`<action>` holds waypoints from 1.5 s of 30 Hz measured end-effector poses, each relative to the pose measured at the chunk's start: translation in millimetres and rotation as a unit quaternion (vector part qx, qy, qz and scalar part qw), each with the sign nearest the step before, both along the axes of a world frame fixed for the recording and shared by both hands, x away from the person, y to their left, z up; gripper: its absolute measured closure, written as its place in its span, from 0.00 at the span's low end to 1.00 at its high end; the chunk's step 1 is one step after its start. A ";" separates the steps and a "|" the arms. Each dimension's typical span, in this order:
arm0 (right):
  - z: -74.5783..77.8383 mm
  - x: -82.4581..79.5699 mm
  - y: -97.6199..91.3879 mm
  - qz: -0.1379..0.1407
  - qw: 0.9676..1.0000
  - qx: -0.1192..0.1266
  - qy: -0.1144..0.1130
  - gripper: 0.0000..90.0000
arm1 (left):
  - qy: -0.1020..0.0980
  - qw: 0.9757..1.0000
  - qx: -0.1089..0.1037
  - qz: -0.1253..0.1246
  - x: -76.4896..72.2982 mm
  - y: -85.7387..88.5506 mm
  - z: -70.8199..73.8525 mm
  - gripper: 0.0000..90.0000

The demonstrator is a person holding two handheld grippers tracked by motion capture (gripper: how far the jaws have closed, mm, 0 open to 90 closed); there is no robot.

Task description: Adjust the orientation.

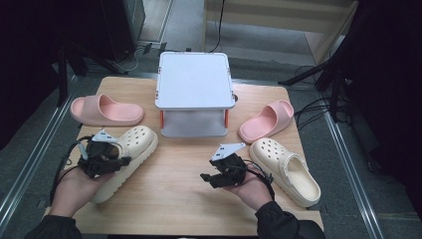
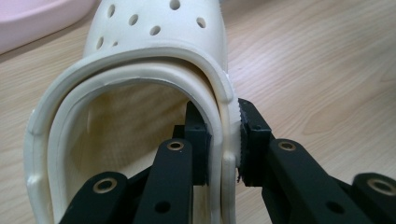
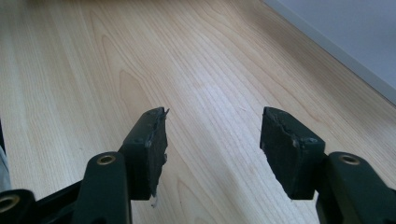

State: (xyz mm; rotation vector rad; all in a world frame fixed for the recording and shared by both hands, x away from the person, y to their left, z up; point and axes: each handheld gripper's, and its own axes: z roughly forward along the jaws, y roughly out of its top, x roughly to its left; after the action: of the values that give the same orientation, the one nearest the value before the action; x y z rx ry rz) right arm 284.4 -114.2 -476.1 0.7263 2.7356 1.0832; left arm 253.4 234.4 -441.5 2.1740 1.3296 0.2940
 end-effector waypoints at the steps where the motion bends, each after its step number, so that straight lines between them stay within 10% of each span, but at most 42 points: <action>1: 0.2 -0.4 -0.9 -0.002 1.000 -0.001 0.001 0.46 | -0.001 1.000 0.002 -0.007 1.1 -5.9 -0.1 0.85; 24: -5.1 -6.2 -10.2 -0.040 0.999 0.022 -0.002 0.51 | 0.010 0.990 0.020 -0.138 16.0 -110.2 -21.2 0.85; 35: -17.0 1.6 3.5 -0.049 0.998 0.030 -0.004 0.65 | 0.029 0.984 0.007 -0.174 16.1 -113.4 -27.4 0.77; 45: -19.0 9.7 13.8 -0.055 0.998 0.042 0.002 0.79 | 0.004 0.985 -0.008 -0.173 5.4 -83.8 -2.2 0.76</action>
State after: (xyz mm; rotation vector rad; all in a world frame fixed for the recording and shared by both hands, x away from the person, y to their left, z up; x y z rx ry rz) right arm 294.1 -100.4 -495.1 0.8797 2.6317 1.1800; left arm 258.8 150.6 -443.8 2.3436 0.9287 0.1363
